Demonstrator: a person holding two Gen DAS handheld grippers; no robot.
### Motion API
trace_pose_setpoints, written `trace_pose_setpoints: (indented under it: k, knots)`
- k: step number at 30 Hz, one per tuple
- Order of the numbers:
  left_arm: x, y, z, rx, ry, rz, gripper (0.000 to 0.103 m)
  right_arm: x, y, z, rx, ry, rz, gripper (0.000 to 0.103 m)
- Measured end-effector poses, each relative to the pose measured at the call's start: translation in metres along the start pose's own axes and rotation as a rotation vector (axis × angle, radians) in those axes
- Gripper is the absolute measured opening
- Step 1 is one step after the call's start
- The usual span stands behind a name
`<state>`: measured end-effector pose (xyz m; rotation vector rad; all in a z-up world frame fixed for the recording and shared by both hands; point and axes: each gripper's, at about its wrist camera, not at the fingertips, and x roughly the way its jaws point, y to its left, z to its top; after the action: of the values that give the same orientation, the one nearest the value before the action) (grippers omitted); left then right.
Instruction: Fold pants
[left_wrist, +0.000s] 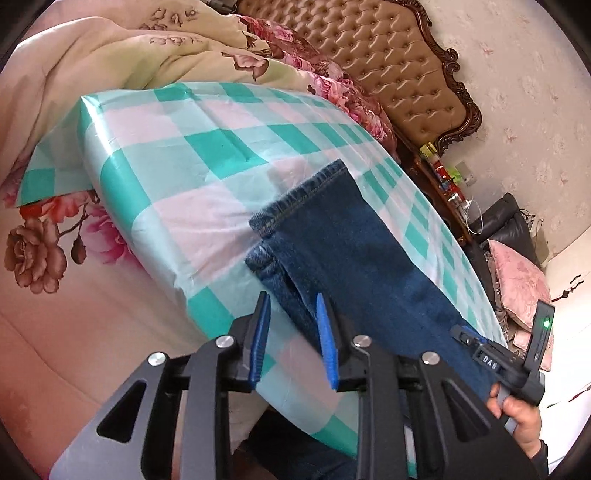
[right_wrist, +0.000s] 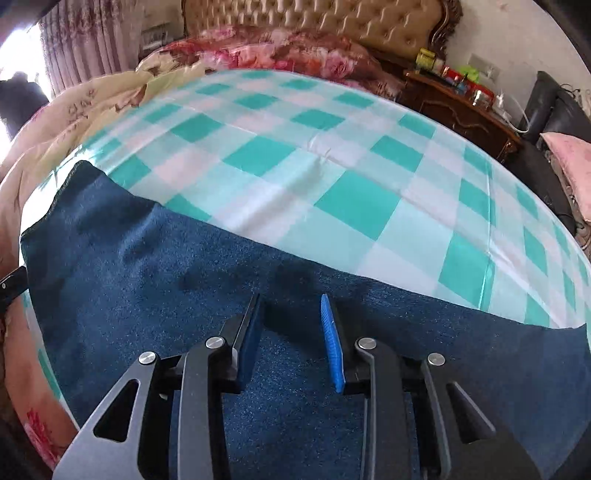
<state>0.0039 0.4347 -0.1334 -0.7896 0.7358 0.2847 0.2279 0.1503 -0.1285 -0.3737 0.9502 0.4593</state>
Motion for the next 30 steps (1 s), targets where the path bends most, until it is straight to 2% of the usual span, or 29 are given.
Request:
trace_pose_setpoints:
  k: [5, 10, 13, 15, 18, 19, 20, 21, 30]
  knots:
    - [-0.002, 0.005, 0.008, -0.022, -0.028, 0.017, 0.035, 0.000, 0.005, -0.004, -0.004, -0.027, -0.034, 0.027]
    - [0.001, 0.001, 0.013, 0.004, -0.041, 0.058, 0.036, -0.001, 0.006, -0.006, -0.008, -0.043, -0.045, 0.030]
    - [0.003, -0.001, 0.015, -0.003, -0.040, 0.072, 0.036, 0.000, 0.007, -0.007, -0.008, -0.051, -0.050, 0.034]
    - [0.004, -0.005, 0.016, 0.006, -0.034, 0.084, 0.042, 0.001, 0.007, -0.007, -0.005, -0.054, -0.050, 0.035]
    - [0.007, -0.010, 0.017, 0.033, -0.021, 0.109, 0.042, 0.001, 0.006, -0.008, 0.002, -0.057, -0.048, 0.036]
    - [0.008, -0.012, 0.018, 0.045, -0.018, 0.122, 0.040, 0.001, 0.006, -0.008, 0.004, -0.059, -0.048, 0.036]
    - [0.009, -0.013, 0.018, 0.056, -0.017, 0.141, 0.028, 0.000, 0.006, -0.008, 0.004, -0.060, -0.047, 0.036]
    - [0.010, -0.011, 0.019, 0.067, -0.014, 0.167, 0.023, 0.000, 0.006, -0.008, 0.005, -0.060, -0.046, 0.036]
    - [0.005, -0.001, 0.022, 0.025, -0.007, 0.065, 0.016, 0.001, 0.005, -0.005, 0.012, -0.045, -0.049, 0.036]
